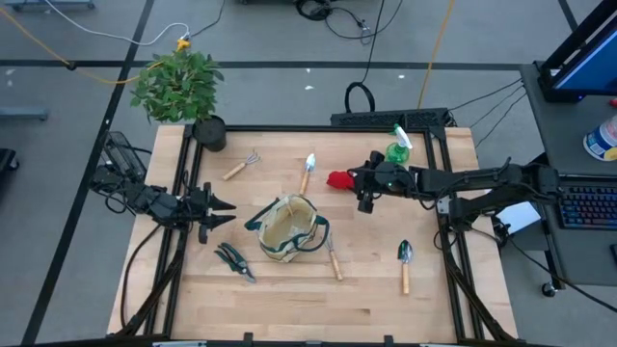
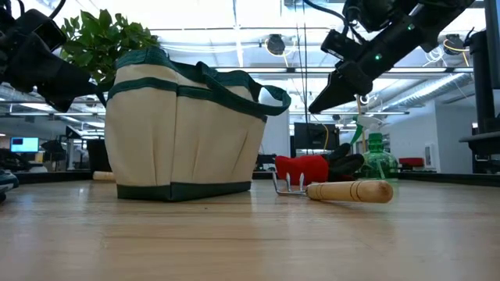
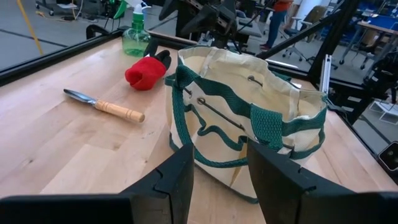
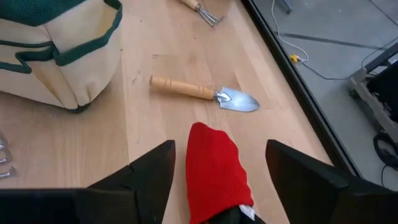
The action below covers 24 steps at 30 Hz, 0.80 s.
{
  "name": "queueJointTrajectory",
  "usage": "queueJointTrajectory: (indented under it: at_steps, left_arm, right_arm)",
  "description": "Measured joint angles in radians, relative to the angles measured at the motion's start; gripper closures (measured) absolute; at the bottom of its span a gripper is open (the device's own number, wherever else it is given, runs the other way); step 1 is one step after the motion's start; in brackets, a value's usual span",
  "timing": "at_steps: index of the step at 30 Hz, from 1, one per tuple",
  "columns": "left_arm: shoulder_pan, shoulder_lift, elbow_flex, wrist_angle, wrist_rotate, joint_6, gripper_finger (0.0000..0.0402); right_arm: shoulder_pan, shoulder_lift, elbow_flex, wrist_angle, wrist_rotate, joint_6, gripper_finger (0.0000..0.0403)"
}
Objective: Pick & Place Garden tools in Gardening bag
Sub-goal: Put the red glove into the brown bag
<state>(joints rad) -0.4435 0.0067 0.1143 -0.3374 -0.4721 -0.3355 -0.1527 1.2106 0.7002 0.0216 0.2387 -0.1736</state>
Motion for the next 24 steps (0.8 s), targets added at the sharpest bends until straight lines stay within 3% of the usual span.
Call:
queueJointTrajectory:
  at_steps: [8,15,24]
  left_arm:
    - [0.000,0.000,0.000,0.000,0.000,-0.001,0.0247]
    - [0.000,0.000,0.000,0.000,0.000,-0.001,0.0247]
    - [0.000,0.000,0.000,0.000,0.000,-0.001,0.0247]
  right_arm:
    - [-0.028,0.000,0.047,-0.049,-0.012,0.002,0.0151]
    - [-0.076,0.015,0.203,-0.090,-0.162,0.038,0.0151]
    - [-0.091,0.177,0.359,-0.389,-0.163,-0.051,0.0151]
